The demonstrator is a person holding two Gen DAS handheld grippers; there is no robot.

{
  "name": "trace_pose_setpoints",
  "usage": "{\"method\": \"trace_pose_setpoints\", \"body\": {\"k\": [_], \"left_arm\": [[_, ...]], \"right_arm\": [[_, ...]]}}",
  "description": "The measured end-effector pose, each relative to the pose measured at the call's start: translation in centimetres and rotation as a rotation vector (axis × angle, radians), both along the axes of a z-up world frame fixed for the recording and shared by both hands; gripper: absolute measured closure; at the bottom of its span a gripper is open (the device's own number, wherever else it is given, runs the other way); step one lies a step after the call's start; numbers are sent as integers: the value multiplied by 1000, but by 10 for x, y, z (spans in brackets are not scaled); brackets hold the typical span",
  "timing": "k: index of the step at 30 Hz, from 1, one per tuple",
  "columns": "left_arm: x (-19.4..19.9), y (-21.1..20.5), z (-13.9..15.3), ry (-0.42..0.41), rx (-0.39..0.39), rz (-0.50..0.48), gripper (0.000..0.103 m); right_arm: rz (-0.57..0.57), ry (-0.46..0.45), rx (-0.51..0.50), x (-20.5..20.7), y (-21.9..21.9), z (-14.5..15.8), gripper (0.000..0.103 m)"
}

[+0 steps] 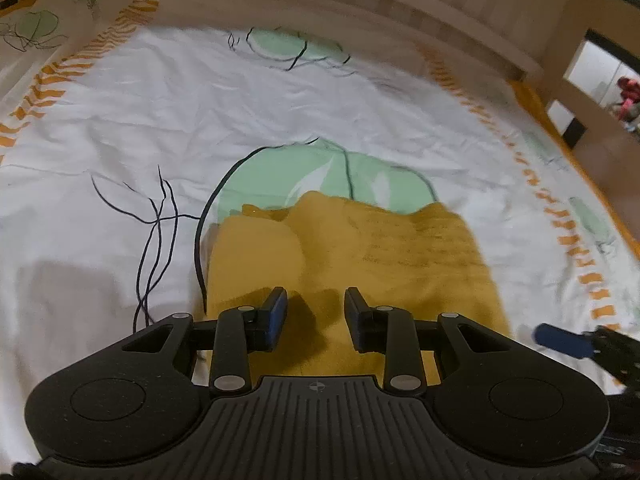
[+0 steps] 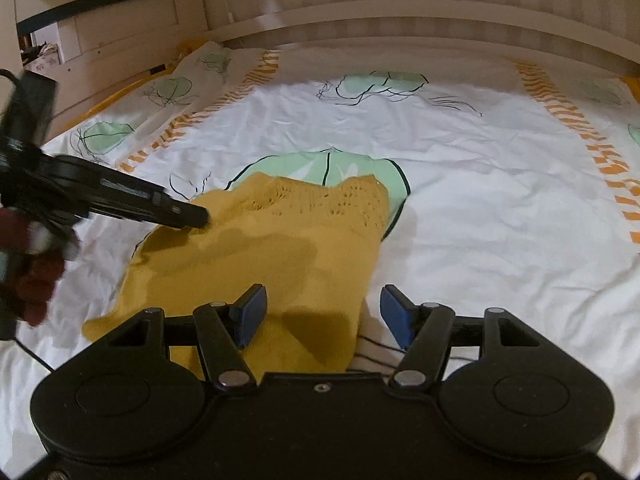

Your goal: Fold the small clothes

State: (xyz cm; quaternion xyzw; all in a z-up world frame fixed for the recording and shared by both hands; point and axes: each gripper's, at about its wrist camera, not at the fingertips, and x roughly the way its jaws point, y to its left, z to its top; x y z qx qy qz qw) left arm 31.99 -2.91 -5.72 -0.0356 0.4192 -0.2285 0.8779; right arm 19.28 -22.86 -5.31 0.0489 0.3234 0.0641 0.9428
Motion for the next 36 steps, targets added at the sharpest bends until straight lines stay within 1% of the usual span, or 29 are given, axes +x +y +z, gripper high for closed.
{"method": "trace_pose_setpoints", "body": {"k": [1, 3, 4, 6, 7, 11, 14, 16, 17, 19, 21, 22, 23, 26, 28, 31, 34, 36], "left_arm": [[6, 2, -4, 3, 20, 35, 73], [19, 18, -13, 21, 54, 177, 72], [25, 28, -17, 29, 40, 222, 72], [31, 42, -25, 56, 13, 269, 72], [32, 48, -28, 67, 8, 277, 72], [26, 59, -32, 74, -13, 272, 72], [20, 65, -27, 82, -41, 268, 72], [17, 71, -23, 95, -73, 263, 72], [15, 73, -21, 102, -93, 257, 71], [8, 78, -19, 116, -140, 234, 66], [-6, 85, -16, 135, -195, 215, 52], [-11, 87, -15, 146, -213, 206, 48], [-17, 87, -14, 161, -229, 190, 42], [-34, 84, -14, 194, -253, 129, 41], [-44, 81, -16, 221, -262, 101, 40], [-54, 78, -23, 264, -285, 94, 40], [-62, 68, -30, 300, -286, 70, 35], [-64, 60, -34, 292, -270, 47, 28]], "right_arm": [[1, 2, 2, 2, 0, -1, 36], [3, 8, 3, 5, -1, -3, 36], [5, 10, 5, 7, -1, -3, 36], [8, 10, 8, 11, -2, -3, 36], [9, 10, 10, 15, -3, -3, 36], [-1, 16, 50, 40, -9, -6, 34], [-41, 65, 107, 69, -22, -17, 34], [-85, 104, 148, 88, -34, -27, 28], [-108, 116, 166, 95, -41, -31, 22], [-149, 121, 219, 104, -54, -36, 22], [-178, 125, 268, 107, -62, -36, 22], [-191, 125, 295, 106, -65, -36, 22], [-196, 125, 322, 104, -68, -35, 21], [-170, 135, 375, 96, -71, -37, 21], [-137, 140, 428, 87, -73, -40, 20], [-108, 145, 509, 76, -77, -43, 20], [-82, 150, 562, 67, -80, -45, 20], [-57, 155, 580, 65, -80, -45, 20]]}}
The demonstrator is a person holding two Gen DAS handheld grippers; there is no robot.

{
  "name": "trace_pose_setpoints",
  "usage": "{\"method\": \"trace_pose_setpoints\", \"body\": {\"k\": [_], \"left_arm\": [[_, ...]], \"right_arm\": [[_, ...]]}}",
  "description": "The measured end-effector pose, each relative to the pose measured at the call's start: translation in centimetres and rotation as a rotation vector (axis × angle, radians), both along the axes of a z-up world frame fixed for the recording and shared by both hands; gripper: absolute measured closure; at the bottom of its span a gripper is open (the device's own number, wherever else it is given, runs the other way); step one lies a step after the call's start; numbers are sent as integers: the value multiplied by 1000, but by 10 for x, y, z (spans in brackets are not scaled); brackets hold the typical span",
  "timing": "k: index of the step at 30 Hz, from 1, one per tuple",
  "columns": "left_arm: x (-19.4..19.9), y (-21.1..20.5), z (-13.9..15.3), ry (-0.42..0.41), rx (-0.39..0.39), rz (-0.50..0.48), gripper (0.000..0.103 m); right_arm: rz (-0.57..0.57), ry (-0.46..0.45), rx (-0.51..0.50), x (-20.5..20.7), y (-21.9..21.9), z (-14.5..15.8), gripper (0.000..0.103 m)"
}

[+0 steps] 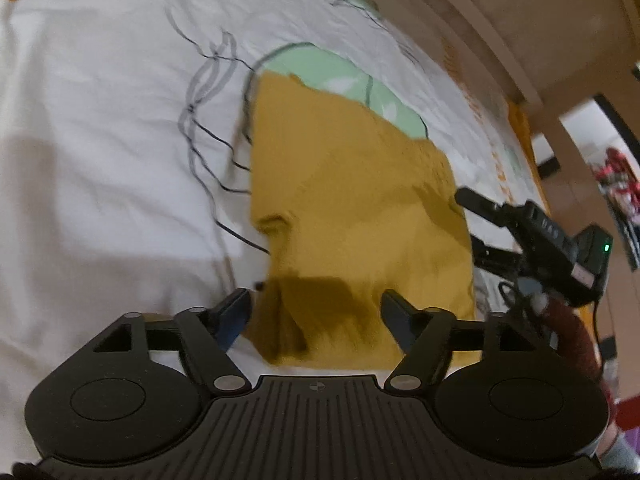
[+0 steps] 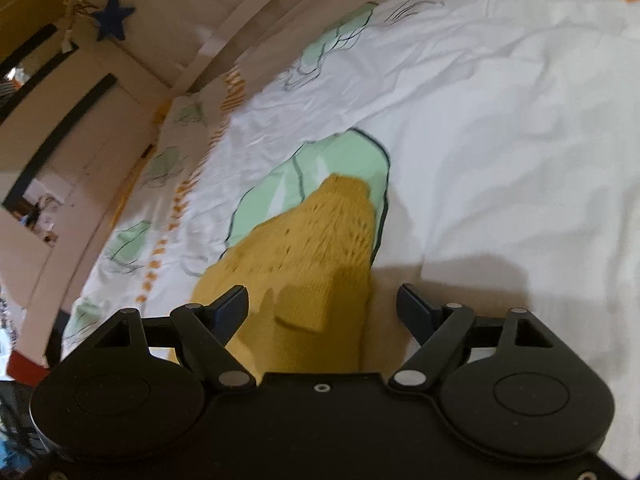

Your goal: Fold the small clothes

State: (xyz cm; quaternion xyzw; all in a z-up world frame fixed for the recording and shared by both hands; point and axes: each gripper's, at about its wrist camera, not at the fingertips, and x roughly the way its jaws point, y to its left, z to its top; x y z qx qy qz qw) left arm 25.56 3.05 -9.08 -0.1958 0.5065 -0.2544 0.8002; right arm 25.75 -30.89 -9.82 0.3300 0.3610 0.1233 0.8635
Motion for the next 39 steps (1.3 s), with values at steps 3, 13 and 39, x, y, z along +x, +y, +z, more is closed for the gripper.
{"method": "trace_pose_setpoints", "body": {"k": [3, 13, 39], "left_arm": [[5, -13, -3, -11, 14, -14, 22], [36, -32, -14, 8, -91, -8, 6], [-69, -48, 7, 154, -209, -216, 87]], "right_arm": [[31, -6, 20, 0, 1, -2, 19], [103, -29, 126, 24, 4, -14, 14], [88, 87, 24, -92, 11, 25, 62]]}}
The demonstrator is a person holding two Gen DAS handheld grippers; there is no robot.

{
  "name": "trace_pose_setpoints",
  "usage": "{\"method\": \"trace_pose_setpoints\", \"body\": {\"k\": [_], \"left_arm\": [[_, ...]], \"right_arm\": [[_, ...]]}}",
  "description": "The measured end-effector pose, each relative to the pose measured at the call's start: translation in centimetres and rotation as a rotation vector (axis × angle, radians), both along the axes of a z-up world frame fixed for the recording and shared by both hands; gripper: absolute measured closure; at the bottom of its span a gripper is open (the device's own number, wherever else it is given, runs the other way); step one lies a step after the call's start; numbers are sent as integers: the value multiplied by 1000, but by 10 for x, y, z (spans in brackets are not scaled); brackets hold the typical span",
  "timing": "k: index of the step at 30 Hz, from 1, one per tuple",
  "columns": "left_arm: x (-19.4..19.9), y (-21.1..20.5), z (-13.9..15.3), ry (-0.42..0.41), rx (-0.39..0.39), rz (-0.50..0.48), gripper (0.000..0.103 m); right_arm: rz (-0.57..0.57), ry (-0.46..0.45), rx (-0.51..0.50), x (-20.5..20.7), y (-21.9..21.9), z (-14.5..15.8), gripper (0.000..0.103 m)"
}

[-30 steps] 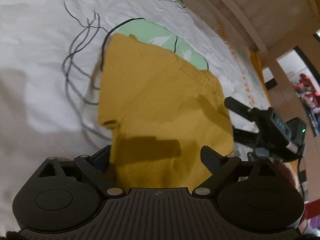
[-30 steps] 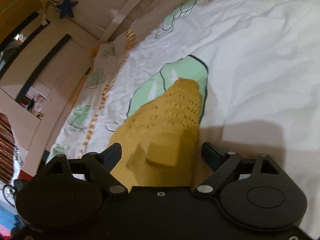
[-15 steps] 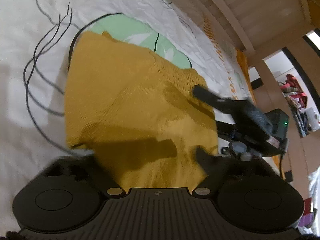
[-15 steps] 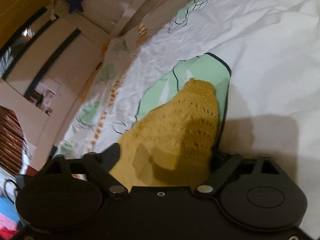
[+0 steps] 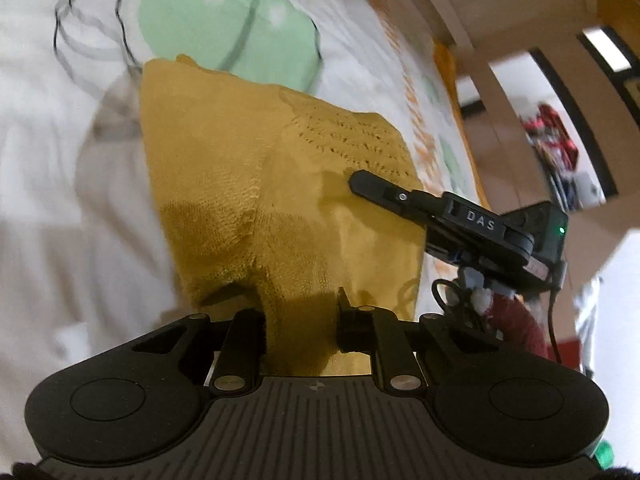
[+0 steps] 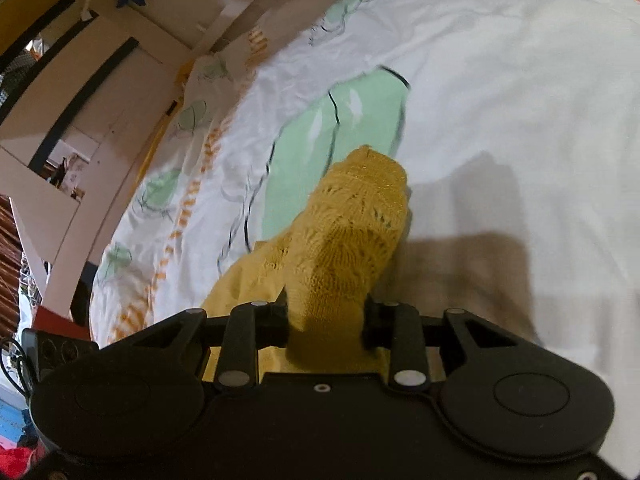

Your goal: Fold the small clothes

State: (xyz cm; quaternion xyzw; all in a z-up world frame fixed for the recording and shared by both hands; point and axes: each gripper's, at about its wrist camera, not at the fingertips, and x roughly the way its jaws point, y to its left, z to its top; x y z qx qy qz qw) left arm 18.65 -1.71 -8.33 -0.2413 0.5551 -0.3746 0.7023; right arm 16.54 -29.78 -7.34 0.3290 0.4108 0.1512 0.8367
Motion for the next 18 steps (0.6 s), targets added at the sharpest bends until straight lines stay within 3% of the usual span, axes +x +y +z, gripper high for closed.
{"method": "trace_pose_setpoints", "body": {"k": [6, 10, 15, 18], "left_arm": [[-70, -8, -1, 2, 1, -53, 87], [-100, -10, -2, -39, 45, -49, 87], [-124, -5, -2, -180, 185, 17, 79], [-132, 2, -7, -196, 185, 74, 78]], "right_arm": [[-29, 33, 26, -78, -3, 2, 62], [-53, 23, 9, -117, 1, 3, 60], [-147, -53, -145, -143, 9, 10, 51], [-216, -69, -266, -150, 9, 5, 45]]}}
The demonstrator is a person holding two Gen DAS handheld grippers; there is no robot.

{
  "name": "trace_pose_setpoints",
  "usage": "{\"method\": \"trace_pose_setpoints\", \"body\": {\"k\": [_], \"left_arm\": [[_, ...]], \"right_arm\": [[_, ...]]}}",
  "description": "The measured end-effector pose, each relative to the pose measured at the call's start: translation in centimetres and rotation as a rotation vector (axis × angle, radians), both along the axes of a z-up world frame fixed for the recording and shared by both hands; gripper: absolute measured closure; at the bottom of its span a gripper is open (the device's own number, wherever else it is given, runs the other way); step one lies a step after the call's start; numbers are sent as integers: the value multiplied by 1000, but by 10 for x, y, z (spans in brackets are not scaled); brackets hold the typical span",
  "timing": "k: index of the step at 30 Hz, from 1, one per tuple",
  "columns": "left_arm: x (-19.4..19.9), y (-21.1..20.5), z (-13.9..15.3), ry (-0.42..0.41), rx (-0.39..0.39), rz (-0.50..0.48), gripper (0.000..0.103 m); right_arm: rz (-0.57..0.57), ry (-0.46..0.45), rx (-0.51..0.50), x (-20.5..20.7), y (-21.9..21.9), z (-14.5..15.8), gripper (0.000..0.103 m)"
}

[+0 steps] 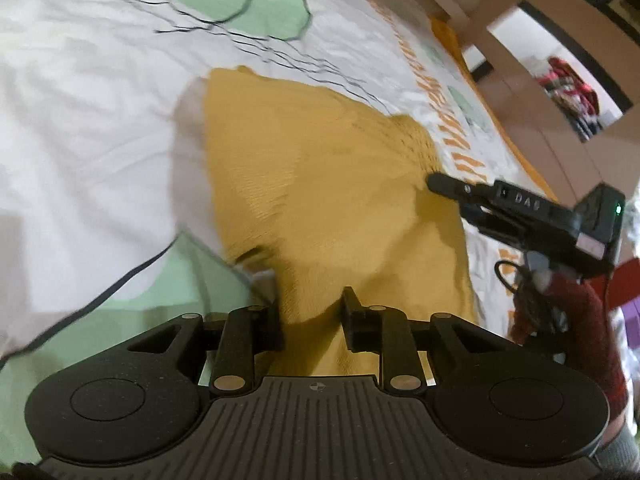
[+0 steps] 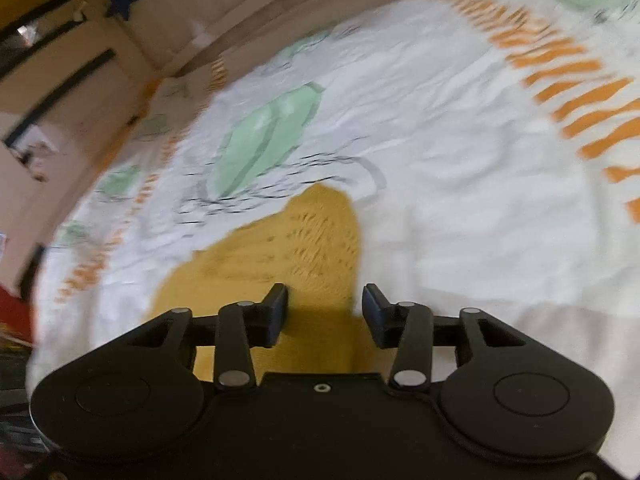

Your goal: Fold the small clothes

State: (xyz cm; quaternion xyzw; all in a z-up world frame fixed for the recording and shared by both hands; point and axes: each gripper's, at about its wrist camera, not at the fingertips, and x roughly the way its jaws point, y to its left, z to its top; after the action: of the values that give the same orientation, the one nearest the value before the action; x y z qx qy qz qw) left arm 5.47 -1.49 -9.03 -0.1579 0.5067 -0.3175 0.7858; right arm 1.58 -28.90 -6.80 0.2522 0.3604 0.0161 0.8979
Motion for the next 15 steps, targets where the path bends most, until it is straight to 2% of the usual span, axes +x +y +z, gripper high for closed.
{"method": "trace_pose_setpoints", "body": {"k": [2, 6, 10, 11, 12, 15], "left_arm": [[-3, 8, -2, 1, -14, 44, 77], [-16, 19, 8, -68, 20, 114, 74], [-43, 18, 36, -248, 134, 129, 74], [-46, 15, 44, -295, 152, 130, 73], [-48, 11, 50, -336, 161, 131, 72], [-38, -10, 58, -423, 212, 105, 69]], "right_arm": [[-21, -10, -48, -1, 3, -4, 39], [-25, -37, -75, 1, 10, -4, 39], [-25, -113, -120, -16, 9, 10, 36], [-28, -130, -133, -20, 10, 12, 31], [-32, -145, -151, -23, 13, 15, 26], [-27, -140, -217, -17, 16, 18, 25]]}}
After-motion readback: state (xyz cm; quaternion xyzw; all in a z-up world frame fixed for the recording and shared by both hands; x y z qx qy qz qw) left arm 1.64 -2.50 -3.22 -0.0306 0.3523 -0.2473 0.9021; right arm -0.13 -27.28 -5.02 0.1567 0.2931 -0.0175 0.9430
